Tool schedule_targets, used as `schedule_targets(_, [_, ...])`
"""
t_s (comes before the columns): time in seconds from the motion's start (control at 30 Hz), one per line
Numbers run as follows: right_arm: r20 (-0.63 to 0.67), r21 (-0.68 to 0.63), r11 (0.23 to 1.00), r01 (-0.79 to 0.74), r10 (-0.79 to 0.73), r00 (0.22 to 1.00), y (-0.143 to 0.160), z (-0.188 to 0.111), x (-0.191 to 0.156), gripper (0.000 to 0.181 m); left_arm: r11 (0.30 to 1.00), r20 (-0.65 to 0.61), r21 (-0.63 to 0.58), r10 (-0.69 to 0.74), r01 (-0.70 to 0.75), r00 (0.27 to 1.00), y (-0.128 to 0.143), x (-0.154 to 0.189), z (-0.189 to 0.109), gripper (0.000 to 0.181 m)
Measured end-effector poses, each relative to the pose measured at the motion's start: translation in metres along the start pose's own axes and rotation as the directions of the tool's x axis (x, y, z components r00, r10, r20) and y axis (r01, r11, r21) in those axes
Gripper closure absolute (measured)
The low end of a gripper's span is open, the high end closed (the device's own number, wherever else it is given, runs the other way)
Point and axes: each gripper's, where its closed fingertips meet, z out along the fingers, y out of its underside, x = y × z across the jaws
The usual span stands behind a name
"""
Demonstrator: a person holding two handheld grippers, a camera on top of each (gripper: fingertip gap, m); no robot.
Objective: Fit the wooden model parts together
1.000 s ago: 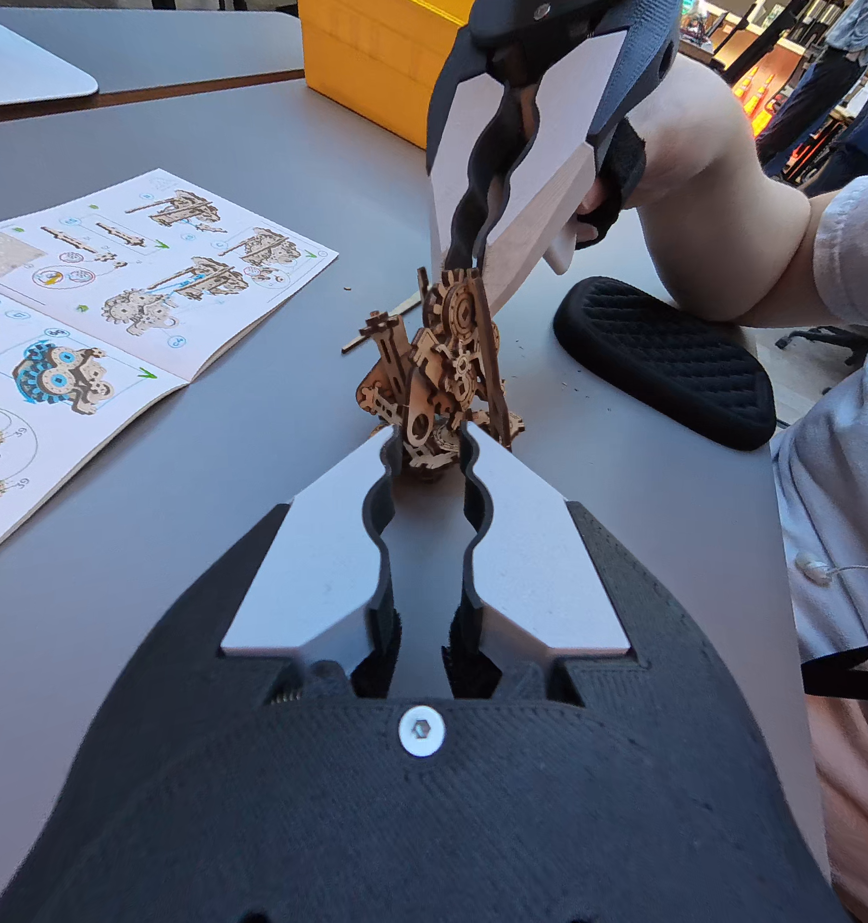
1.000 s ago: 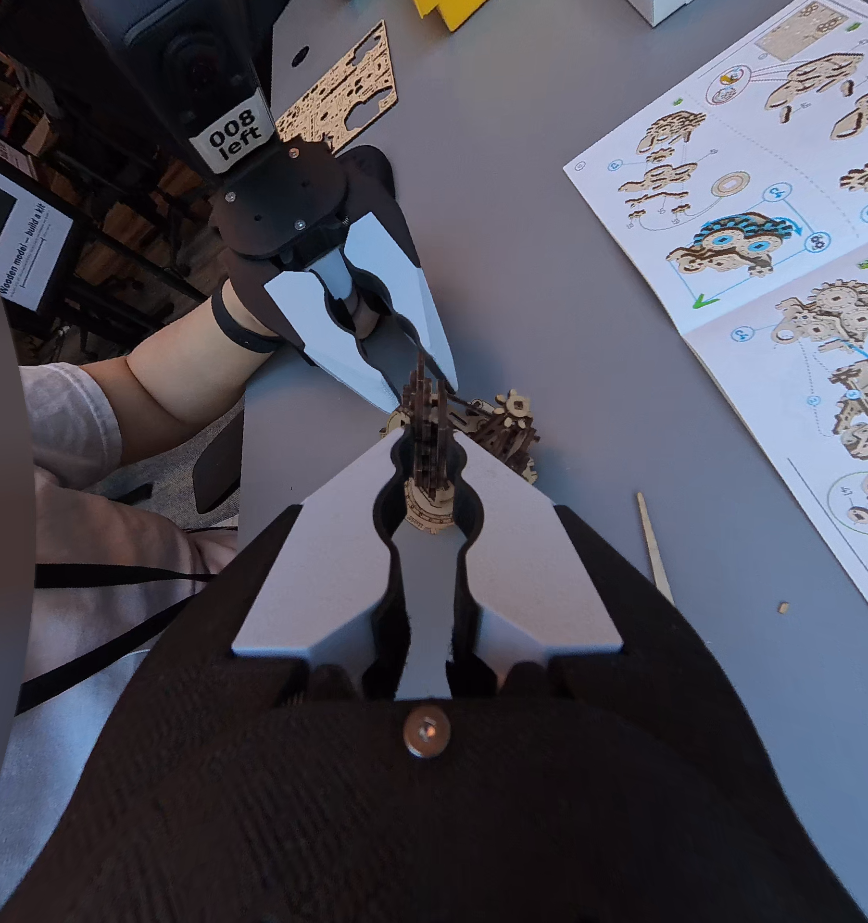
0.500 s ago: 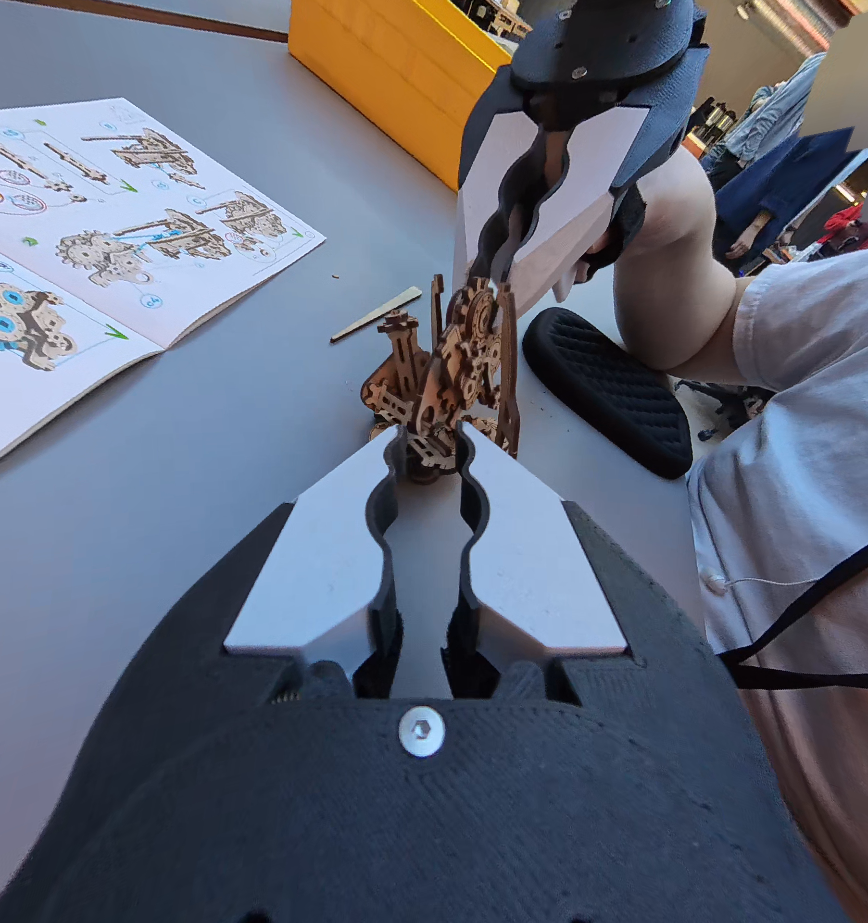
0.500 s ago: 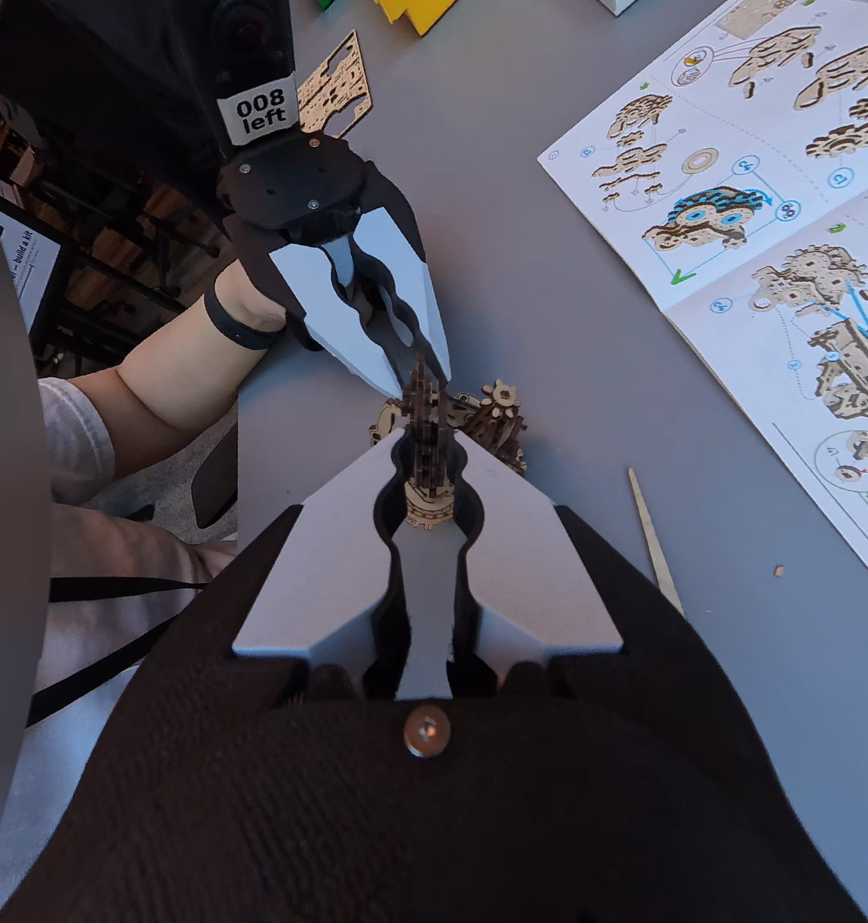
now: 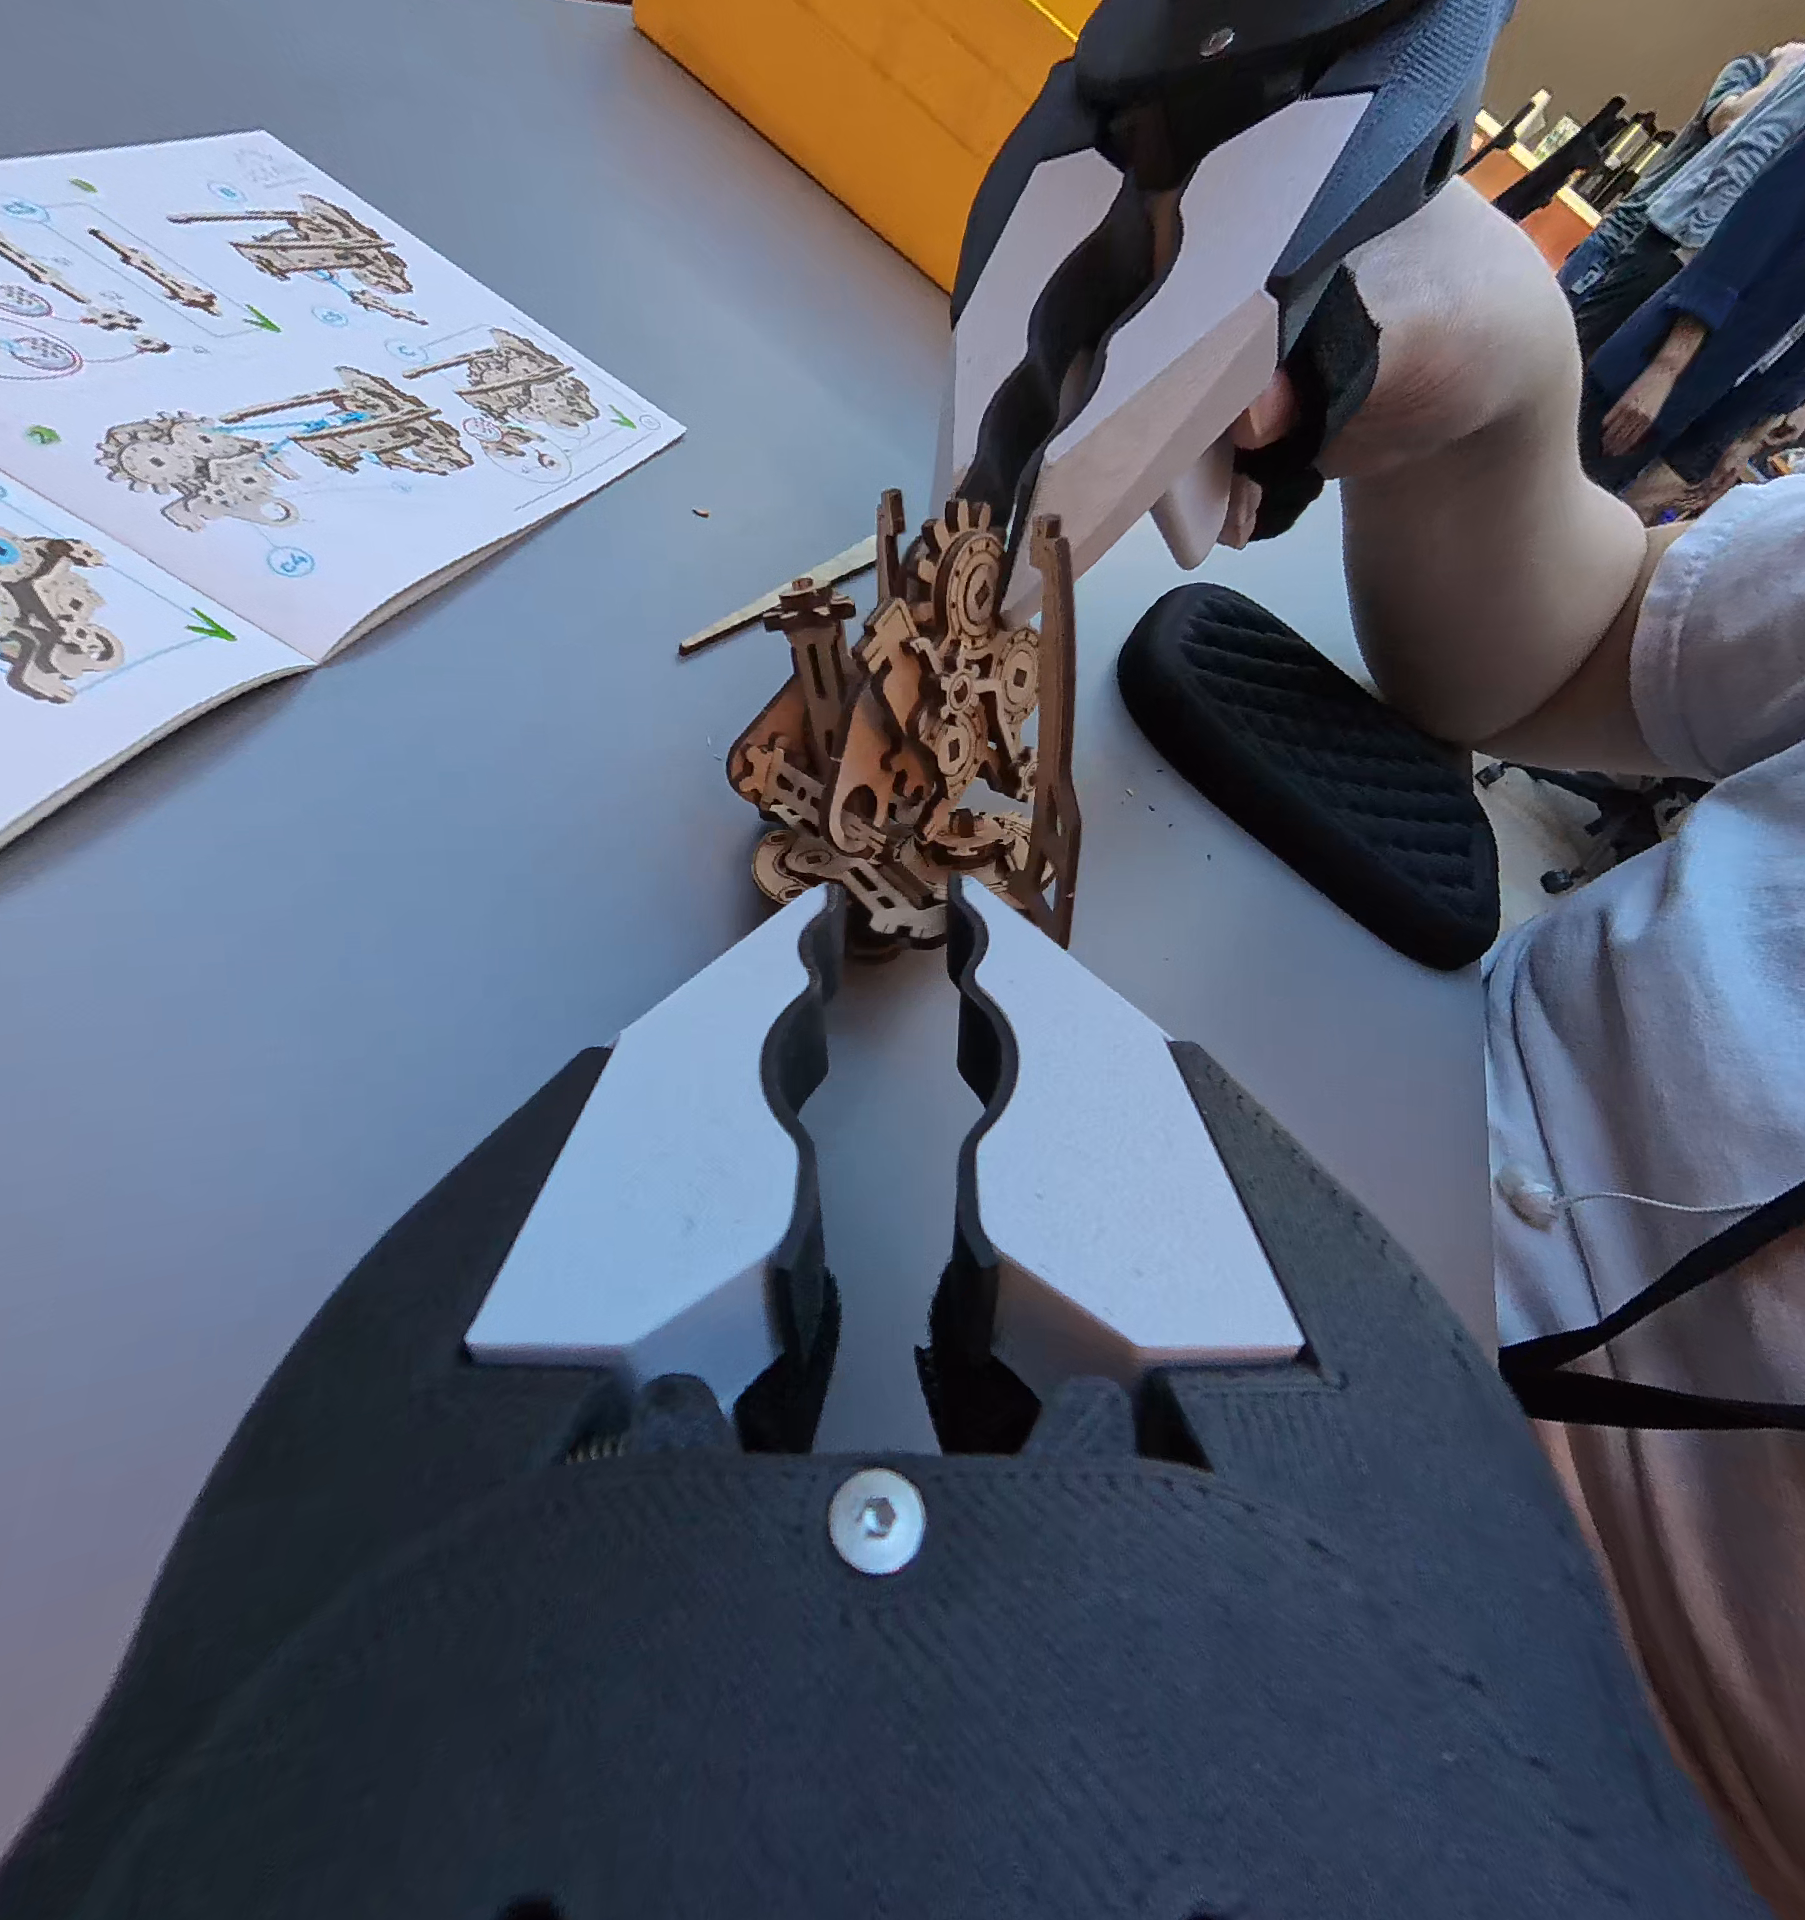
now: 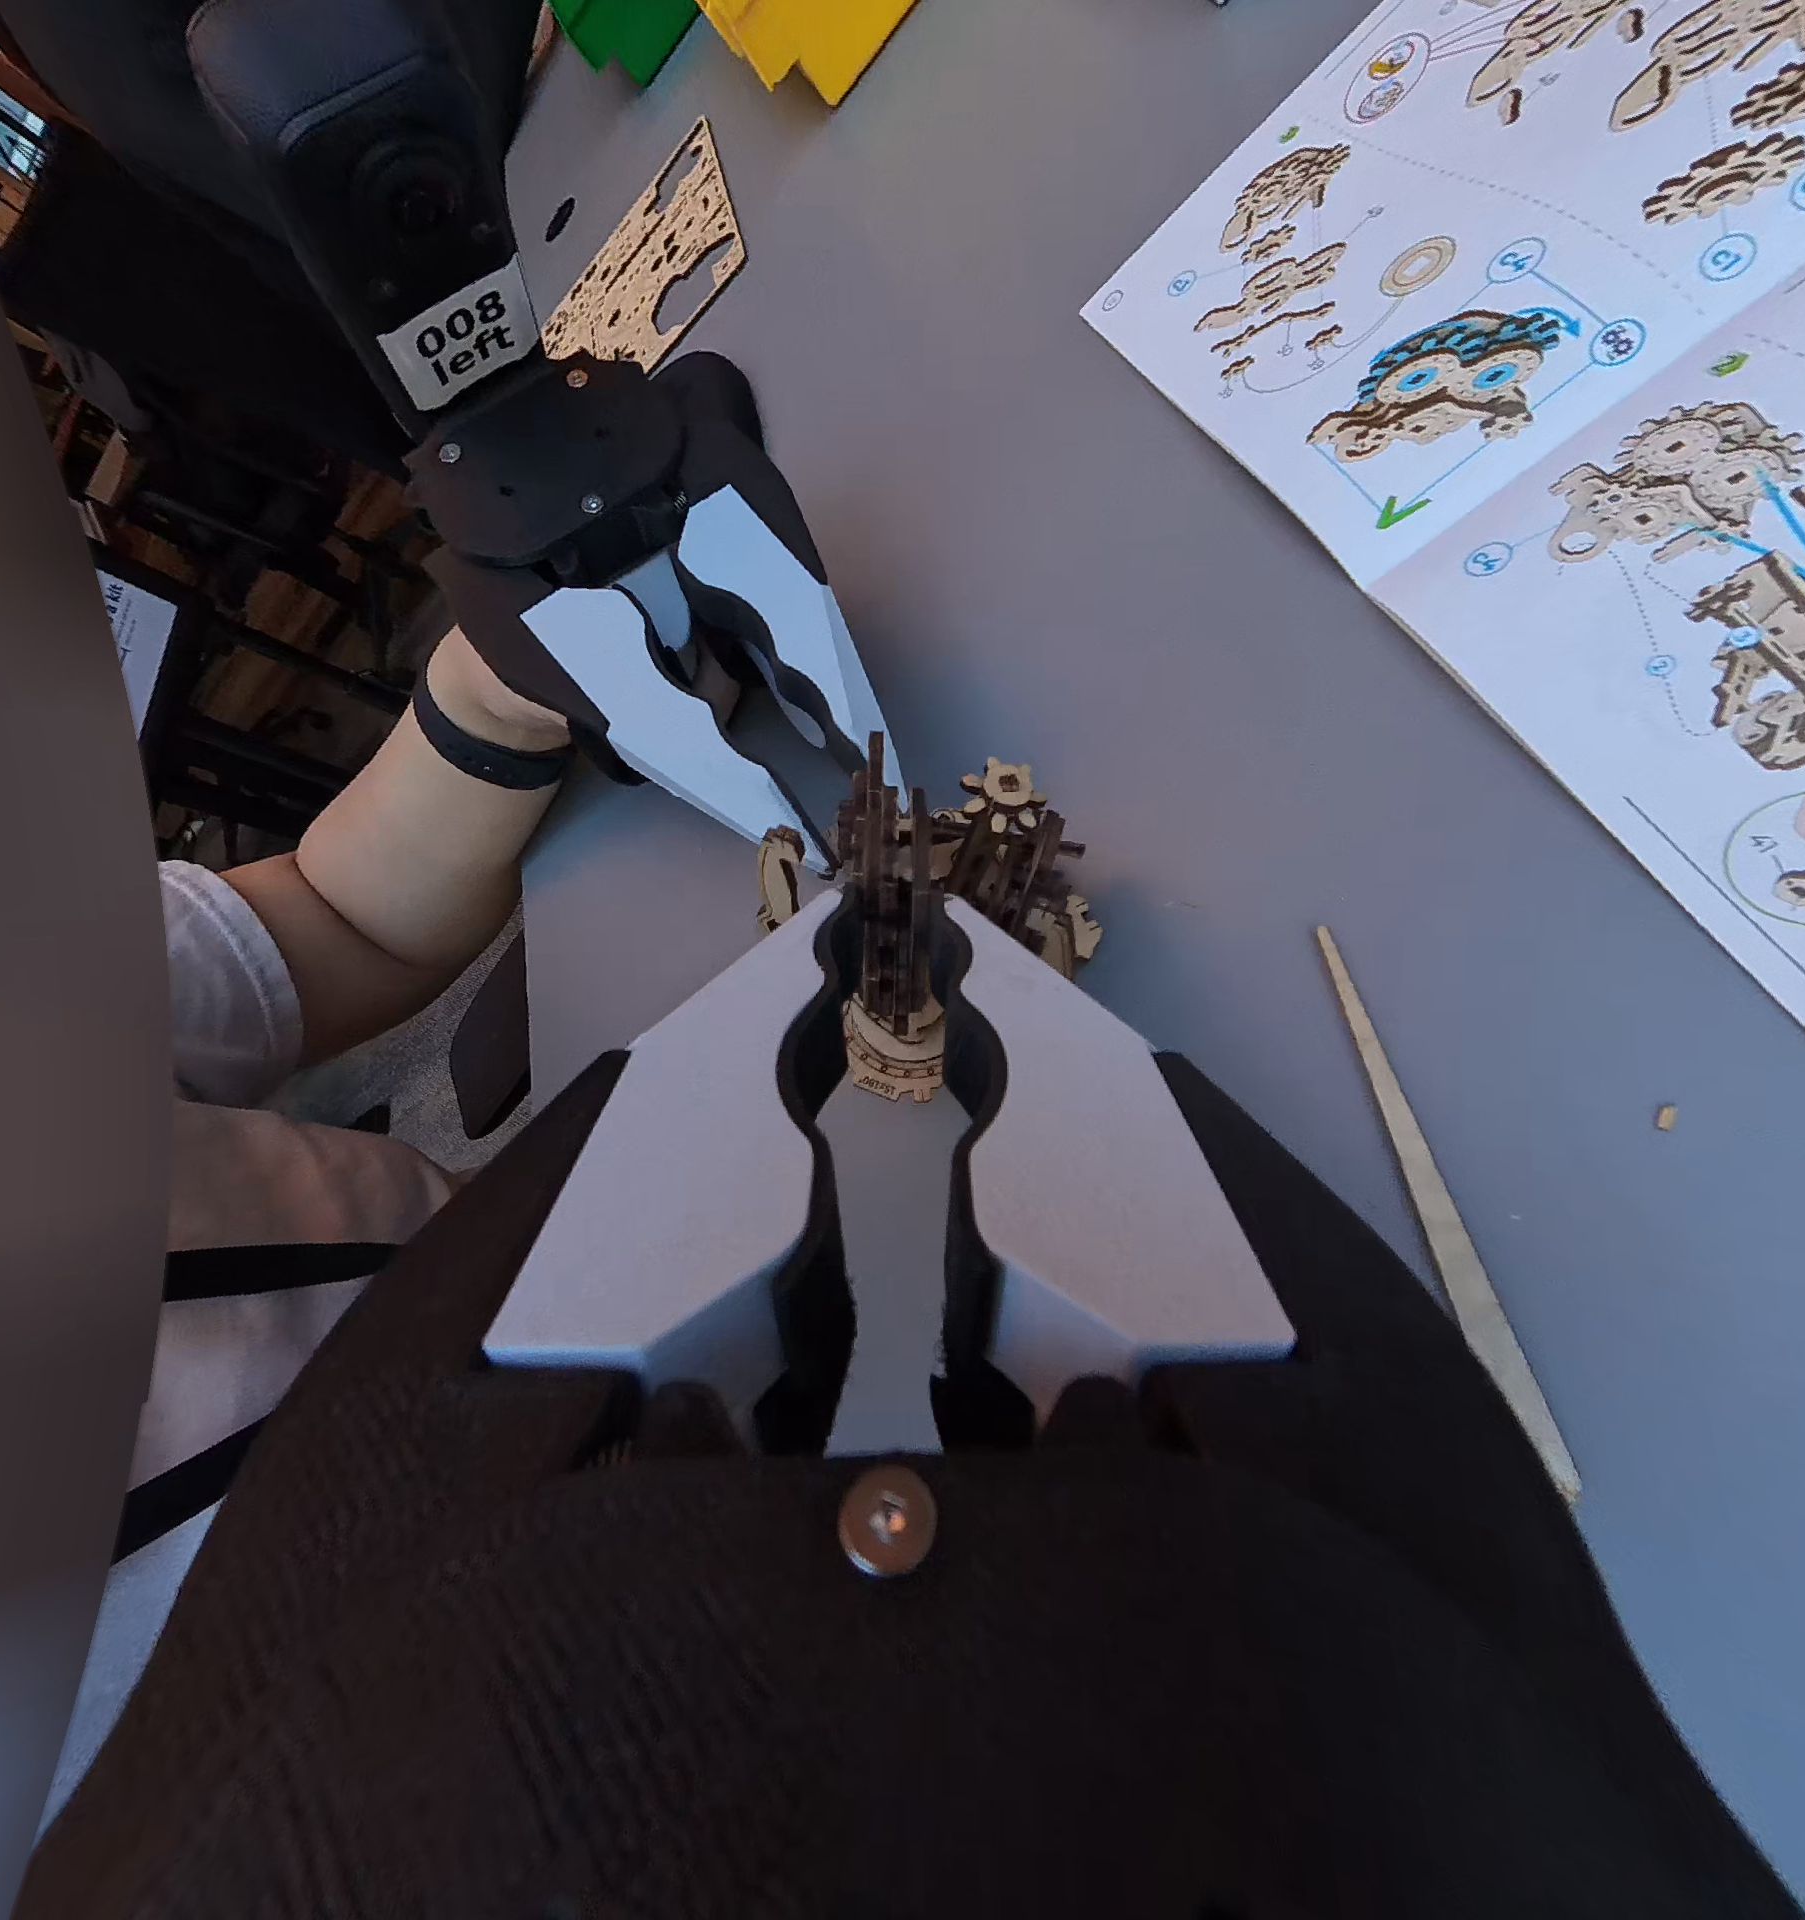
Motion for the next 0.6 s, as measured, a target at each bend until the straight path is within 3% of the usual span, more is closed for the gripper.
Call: schedule_targets(0.6, [-0.061,-0.008,1.000,0.006,-0.006,0.998,0.0042,-0.0003,-0.0053,0.172,1.000,0.011,0.009,0.005,-0.005,1.000,0.0003,0.0073,0.0074,0.162])
